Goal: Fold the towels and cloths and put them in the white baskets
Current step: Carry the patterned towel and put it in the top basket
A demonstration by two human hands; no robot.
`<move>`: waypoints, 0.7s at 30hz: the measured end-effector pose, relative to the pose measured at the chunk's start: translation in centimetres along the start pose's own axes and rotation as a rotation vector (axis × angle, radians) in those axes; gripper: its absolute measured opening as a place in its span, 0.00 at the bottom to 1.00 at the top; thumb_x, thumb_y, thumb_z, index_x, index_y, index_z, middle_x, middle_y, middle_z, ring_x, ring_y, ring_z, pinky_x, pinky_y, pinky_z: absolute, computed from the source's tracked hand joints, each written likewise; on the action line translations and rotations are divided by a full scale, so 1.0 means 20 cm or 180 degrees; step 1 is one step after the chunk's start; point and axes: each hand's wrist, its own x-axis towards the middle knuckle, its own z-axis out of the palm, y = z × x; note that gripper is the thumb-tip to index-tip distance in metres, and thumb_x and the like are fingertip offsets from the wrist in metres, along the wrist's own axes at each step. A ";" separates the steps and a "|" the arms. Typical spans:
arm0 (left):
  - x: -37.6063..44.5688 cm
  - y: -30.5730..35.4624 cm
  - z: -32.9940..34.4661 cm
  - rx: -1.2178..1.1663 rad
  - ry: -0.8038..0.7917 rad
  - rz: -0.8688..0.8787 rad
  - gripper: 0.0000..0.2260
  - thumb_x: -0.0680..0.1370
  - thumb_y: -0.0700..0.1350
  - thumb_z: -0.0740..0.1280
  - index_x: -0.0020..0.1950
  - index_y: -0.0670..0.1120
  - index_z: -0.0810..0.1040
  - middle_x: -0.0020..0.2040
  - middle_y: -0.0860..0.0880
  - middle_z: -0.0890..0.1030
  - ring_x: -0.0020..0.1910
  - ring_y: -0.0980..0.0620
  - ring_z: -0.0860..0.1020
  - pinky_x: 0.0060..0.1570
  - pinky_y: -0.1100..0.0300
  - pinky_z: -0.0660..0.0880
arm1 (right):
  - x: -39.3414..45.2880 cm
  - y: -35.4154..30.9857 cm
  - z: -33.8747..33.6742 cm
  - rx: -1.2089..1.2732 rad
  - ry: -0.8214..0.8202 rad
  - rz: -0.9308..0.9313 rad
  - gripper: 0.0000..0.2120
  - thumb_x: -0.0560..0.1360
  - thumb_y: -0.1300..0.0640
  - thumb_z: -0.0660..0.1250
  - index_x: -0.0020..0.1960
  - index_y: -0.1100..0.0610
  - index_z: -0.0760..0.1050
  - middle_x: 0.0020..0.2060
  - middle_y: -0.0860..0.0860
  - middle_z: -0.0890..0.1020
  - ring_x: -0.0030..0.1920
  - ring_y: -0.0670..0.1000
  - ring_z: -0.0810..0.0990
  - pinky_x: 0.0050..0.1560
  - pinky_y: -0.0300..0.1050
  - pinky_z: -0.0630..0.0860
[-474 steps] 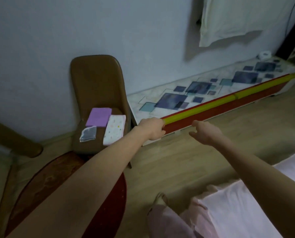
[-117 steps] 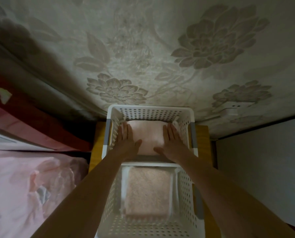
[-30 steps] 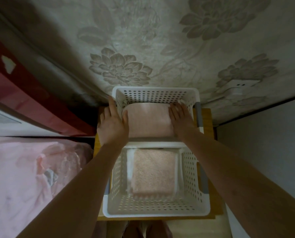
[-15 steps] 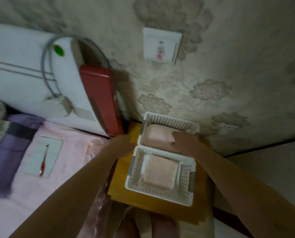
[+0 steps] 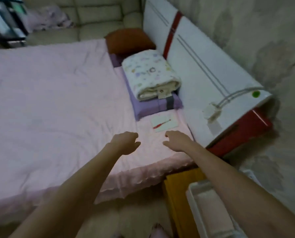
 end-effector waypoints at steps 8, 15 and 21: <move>-1.07 -1.16 0.26 -0.0838 0.0368 -0.1737 0.19 0.82 0.55 0.56 0.71 0.49 0.68 0.67 0.48 0.74 0.65 0.46 0.72 0.61 0.52 0.70 | 0.05 -1.55 0.20 -0.1147 -0.0324 -0.1487 0.22 0.80 0.49 0.59 0.71 0.58 0.66 0.69 0.55 0.71 0.65 0.57 0.72 0.61 0.50 0.71; -2.27 -1.96 0.72 -0.1262 0.0508 -0.2862 0.16 0.81 0.53 0.59 0.64 0.46 0.72 0.63 0.45 0.77 0.60 0.44 0.76 0.50 0.53 0.74 | -0.40 -2.96 0.85 -0.1691 -0.0517 -0.2736 0.20 0.81 0.49 0.59 0.69 0.57 0.68 0.66 0.54 0.74 0.63 0.56 0.73 0.57 0.49 0.71; -3.01 -2.38 1.02 -0.1875 0.0589 -0.3593 0.18 0.81 0.52 0.60 0.68 0.45 0.72 0.64 0.44 0.77 0.62 0.43 0.75 0.58 0.50 0.73 | -0.80 -3.81 1.25 -0.2011 -0.0704 -0.3461 0.19 0.80 0.49 0.61 0.67 0.57 0.71 0.62 0.55 0.77 0.60 0.57 0.76 0.55 0.47 0.72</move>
